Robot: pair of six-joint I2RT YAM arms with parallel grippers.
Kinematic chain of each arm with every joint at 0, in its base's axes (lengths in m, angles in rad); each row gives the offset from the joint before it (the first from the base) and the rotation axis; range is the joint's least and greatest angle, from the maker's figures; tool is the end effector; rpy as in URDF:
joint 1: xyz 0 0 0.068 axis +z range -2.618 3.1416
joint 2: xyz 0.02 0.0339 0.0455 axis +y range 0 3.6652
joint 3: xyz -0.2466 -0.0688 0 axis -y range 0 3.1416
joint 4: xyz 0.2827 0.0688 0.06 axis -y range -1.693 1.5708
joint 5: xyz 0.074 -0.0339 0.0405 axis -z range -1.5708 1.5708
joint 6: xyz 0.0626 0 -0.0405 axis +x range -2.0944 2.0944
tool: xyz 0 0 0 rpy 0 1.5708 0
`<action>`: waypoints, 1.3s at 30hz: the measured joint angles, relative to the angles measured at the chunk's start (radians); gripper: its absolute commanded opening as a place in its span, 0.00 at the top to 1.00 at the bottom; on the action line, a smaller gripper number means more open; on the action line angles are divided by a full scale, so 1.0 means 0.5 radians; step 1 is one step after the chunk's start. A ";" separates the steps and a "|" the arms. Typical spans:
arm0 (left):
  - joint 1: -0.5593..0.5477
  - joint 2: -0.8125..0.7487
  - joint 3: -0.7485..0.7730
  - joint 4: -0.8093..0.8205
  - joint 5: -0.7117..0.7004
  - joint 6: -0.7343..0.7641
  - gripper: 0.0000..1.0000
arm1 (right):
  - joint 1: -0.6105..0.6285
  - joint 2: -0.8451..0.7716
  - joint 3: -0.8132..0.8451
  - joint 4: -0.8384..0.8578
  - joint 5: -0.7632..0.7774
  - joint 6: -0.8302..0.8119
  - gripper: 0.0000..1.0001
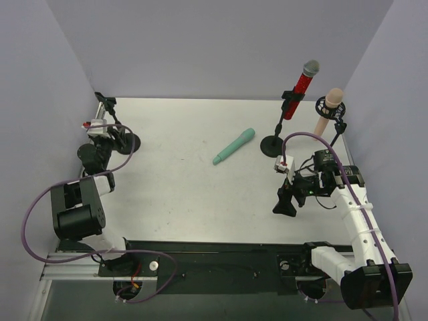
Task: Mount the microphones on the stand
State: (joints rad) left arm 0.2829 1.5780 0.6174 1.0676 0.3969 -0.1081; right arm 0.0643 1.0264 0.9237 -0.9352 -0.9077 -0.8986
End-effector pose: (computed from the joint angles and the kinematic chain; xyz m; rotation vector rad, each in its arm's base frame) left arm 0.3562 0.0783 0.1769 0.0364 1.4734 -0.1484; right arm 0.2332 0.0644 0.2582 -1.2819 1.8193 0.7399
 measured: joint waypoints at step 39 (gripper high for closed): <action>-0.038 0.824 0.629 0.440 0.387 -0.146 1.00 | -0.114 0.100 0.000 -0.011 -0.050 0.008 0.24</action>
State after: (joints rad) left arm 0.2638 1.9900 0.9318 1.2877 0.5903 -0.1810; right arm 0.0071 1.0763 0.9237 -0.9409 -0.9329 -0.8944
